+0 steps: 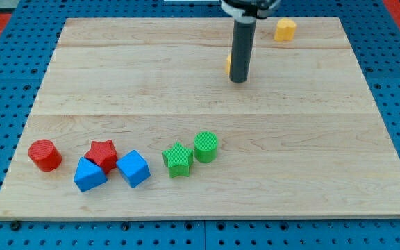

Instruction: Push the green circle slightly up

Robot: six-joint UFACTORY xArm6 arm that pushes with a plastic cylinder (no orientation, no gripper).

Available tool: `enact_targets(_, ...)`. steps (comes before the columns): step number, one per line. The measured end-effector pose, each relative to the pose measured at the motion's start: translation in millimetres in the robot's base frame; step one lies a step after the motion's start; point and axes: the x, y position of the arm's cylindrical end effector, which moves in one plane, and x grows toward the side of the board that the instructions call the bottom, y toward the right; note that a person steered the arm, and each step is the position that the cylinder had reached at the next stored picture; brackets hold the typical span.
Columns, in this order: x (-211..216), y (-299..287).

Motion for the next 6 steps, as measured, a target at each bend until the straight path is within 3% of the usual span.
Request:
enact_targets(1, -13.0, 8.1)
enact_targets(2, 59.5, 57.7)
enact_targets(3, 197.2, 79.9)
enact_targets(4, 227.3, 13.8)
enact_targets(6, 189.1, -75.2)
